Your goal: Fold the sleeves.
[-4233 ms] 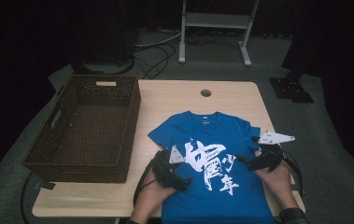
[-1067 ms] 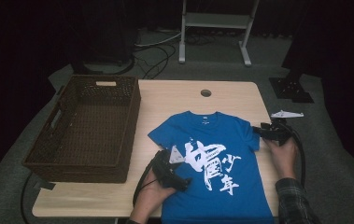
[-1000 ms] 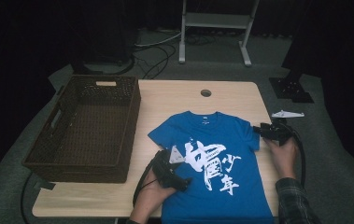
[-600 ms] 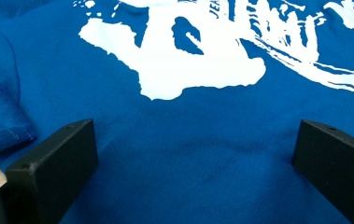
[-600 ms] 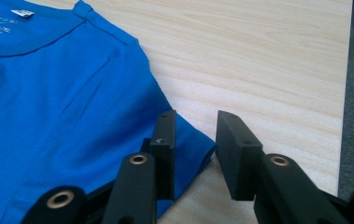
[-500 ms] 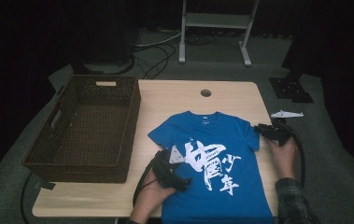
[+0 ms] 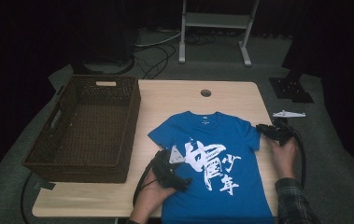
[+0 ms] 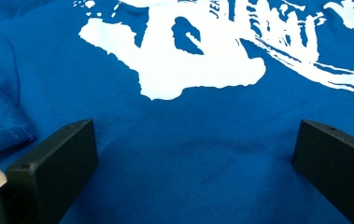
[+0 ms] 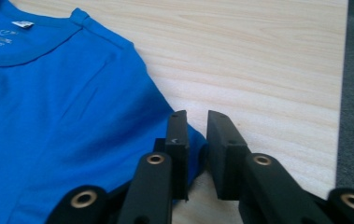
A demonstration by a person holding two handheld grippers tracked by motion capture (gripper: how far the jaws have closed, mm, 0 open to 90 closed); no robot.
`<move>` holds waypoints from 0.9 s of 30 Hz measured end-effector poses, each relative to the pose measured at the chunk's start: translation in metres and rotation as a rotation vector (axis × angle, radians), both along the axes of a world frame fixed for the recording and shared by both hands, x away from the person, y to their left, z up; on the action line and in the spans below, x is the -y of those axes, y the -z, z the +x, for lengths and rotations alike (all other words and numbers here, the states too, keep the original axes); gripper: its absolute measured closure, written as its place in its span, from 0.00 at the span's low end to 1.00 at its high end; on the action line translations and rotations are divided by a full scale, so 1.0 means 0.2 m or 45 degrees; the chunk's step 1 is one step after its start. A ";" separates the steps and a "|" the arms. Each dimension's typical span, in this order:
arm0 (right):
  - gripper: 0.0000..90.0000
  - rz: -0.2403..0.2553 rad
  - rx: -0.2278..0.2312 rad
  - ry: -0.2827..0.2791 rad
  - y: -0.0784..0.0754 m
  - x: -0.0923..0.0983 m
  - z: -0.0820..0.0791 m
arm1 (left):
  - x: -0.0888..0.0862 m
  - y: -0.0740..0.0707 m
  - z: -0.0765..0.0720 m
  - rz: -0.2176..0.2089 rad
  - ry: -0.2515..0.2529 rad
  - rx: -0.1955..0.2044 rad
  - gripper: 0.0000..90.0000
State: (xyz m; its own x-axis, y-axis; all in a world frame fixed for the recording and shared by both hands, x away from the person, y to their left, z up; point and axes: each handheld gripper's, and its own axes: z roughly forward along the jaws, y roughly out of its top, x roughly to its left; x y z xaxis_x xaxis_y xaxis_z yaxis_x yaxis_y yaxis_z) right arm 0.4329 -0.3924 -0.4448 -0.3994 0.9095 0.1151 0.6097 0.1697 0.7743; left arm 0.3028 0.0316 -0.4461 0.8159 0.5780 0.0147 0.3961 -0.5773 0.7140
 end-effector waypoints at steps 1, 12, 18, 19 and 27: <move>0.87 0.000 0.000 0.007 0.00 0.00 0.00 | 0.00 0.00 0.00 0.000 0.000 -0.001 0.00; 0.99 -0.021 0.003 0.015 0.00 0.00 -0.01 | 0.00 0.00 0.00 0.001 0.000 -0.001 0.00; 0.99 -0.036 0.020 0.006 -0.01 -0.01 -0.02 | 0.00 0.00 0.00 -0.001 -0.001 -0.001 0.00; 0.99 -0.038 0.024 0.001 -0.02 -0.01 -0.03 | 0.00 0.00 0.00 -0.001 -0.002 0.000 0.00; 0.99 -0.037 0.066 -0.025 -0.07 -0.04 -0.05 | 0.00 0.00 0.00 -0.001 -0.002 0.000 0.00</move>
State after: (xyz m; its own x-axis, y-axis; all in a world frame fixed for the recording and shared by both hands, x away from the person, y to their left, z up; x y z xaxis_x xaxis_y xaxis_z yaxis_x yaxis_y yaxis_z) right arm 0.4222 -0.3850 -0.4309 -0.4217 0.9042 0.0673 0.5653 0.2042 0.7992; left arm 0.3029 0.0315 -0.4460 0.8152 0.5790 0.0140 0.3970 -0.5762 0.7144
